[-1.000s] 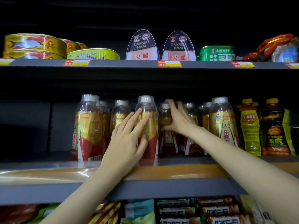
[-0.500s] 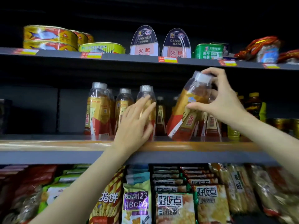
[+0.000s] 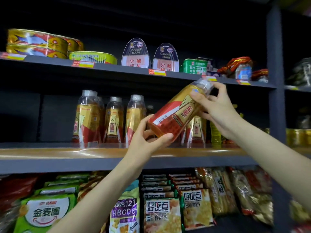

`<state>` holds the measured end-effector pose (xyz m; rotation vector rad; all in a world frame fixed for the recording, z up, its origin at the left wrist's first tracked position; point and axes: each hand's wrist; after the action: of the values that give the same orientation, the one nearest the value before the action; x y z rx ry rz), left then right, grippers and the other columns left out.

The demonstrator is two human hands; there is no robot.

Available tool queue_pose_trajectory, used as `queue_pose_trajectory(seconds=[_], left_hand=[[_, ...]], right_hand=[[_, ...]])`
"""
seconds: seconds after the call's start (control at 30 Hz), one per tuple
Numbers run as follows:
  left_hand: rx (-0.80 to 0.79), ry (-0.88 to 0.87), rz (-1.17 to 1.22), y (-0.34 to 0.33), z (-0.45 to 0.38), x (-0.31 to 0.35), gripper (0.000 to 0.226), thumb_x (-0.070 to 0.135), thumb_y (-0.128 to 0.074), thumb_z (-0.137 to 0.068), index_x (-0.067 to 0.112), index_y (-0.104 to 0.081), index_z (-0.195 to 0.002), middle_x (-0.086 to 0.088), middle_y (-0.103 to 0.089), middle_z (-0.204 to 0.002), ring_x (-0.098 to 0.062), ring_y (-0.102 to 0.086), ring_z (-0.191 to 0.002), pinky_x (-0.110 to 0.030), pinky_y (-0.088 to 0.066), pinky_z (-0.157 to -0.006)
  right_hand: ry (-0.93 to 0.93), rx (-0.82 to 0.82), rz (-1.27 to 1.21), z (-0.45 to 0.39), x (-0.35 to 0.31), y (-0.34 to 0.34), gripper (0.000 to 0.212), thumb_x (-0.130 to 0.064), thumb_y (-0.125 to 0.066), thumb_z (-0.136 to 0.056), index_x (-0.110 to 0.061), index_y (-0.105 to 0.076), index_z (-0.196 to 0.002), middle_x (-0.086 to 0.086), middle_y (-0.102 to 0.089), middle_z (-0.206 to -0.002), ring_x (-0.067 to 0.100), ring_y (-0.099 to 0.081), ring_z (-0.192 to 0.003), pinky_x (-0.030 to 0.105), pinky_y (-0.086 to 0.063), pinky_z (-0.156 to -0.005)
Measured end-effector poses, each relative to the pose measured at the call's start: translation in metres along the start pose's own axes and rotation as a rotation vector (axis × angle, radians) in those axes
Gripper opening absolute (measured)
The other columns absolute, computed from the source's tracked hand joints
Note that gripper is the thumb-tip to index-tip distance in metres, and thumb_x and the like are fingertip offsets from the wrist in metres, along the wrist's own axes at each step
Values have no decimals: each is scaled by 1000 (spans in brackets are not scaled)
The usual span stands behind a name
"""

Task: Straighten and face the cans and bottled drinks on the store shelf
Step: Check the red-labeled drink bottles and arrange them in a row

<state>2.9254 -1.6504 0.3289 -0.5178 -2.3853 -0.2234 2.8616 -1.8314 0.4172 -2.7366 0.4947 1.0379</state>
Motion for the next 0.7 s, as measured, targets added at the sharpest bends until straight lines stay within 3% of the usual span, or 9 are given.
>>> queue_pose_trajectory(seconds=[0.07,0.13,0.23,0.37,0.43,0.53,0.6,0.7], left_hand=[[69,-99,-111,0,4,9,74,28,-81,-65,37,-42,-127,5,-57,-119,2,-60,-99,-18,-53,-75],[122,-211,-183,3,7,18,75,19,-79,-66,37,-39,-128,9,-52,-120,5,-57,-100,-13,-51,-72],[78,-351,-323,10,9,31,85,26,-80,-61,41,-33,-130,19,-48,-121,0,-52,-112,-20,-52,-83],[-122,-493,-678,12,10,36,83,21,-81,-67,44,-31,-129,29,-39,-129,3,-40,-122,-20,-45,-94],[-166,-422,-638,12,13,31,82,17,-80,-70,45,-31,-129,27,-37,-130,0,-41,-123,-18,-45,-95],[-273,-94,-306,10,16,23,84,20,-79,-72,48,-28,-134,13,-41,-134,-9,-53,-118,-31,-50,-94],[-247,95,-58,7,15,25,79,30,-78,-71,46,-32,-132,4,-48,-130,-12,-60,-111,-36,-50,-94],[-155,298,319,5,9,30,66,24,-72,-67,31,-44,-127,-8,-62,-114,-25,-67,-99,-38,-55,-84]], right_hand=[[-110,-5,39,5,1,-2,48,-28,-68,-85,-21,-40,-123,11,-61,-112,20,-68,-90,32,-60,-68],[-305,-48,-115,10,5,-4,32,-28,-63,-89,-12,-49,-112,13,-62,-105,24,-70,-83,34,-60,-64],[-537,-116,-359,17,18,-9,42,-35,-63,-86,-5,-56,-114,19,-66,-104,32,-71,-87,43,-60,-70],[-640,-88,-390,18,25,-12,47,-44,-70,-77,-11,-58,-108,21,-66,-105,35,-65,-98,49,-55,-79],[-587,-18,-399,16,22,-12,42,-38,-72,-78,-11,-58,-106,18,-67,-102,32,-65,-95,48,-55,-77],[-399,86,-386,9,17,-13,58,-31,-75,-75,-13,-49,-124,14,-64,-110,26,-66,-94,44,-58,-70],[-274,106,-353,9,14,-13,65,-28,-74,-76,-17,-42,-131,10,-61,-115,23,-65,-96,38,-58,-66],[-170,50,-350,10,12,-11,62,-27,-71,-79,-20,-40,-133,7,-59,-117,21,-64,-100,35,-57,-71]])
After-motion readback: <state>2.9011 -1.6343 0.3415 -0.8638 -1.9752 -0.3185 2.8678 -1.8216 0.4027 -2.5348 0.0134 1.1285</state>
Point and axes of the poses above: each hand's wrist, its own z-axis away from the middle knuckle, its own y-axis out of the back of the hand, x = y × z
